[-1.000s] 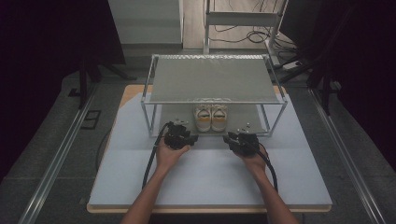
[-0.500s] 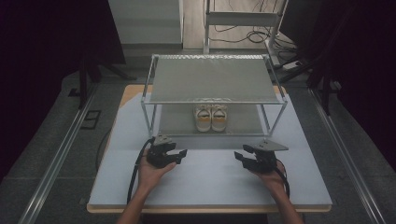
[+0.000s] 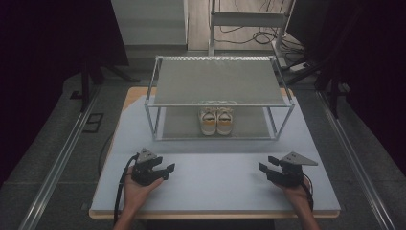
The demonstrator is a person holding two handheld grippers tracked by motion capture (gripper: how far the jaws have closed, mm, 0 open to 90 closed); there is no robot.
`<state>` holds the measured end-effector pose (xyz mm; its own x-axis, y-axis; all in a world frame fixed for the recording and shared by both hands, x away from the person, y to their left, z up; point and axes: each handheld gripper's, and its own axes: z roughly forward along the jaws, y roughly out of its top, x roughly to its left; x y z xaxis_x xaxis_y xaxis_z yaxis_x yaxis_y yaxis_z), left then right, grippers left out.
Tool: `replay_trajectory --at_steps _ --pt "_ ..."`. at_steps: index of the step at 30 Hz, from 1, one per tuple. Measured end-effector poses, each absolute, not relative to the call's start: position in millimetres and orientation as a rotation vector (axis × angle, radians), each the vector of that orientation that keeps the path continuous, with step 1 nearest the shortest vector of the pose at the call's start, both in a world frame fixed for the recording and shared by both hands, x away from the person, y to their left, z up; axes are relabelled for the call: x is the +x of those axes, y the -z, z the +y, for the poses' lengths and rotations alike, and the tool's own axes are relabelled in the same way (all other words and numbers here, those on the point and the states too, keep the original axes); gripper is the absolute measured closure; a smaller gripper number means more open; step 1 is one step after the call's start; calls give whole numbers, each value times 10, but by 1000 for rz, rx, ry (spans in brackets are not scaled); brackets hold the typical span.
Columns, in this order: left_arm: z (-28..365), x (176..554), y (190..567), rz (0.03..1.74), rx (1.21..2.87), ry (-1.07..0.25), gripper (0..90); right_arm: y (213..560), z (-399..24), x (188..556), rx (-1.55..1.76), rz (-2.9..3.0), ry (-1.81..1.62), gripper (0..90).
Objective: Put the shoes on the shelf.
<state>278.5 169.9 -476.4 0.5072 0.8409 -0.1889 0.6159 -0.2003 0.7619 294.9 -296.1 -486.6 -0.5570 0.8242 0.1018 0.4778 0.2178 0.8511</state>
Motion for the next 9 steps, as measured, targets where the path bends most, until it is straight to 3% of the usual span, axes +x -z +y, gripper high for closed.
replay_trajectory --at_steps 9 --pt "1748 2771 4820 1211 1949 -371 350 4873 -2995 2942 1208 2123 -1277 440"
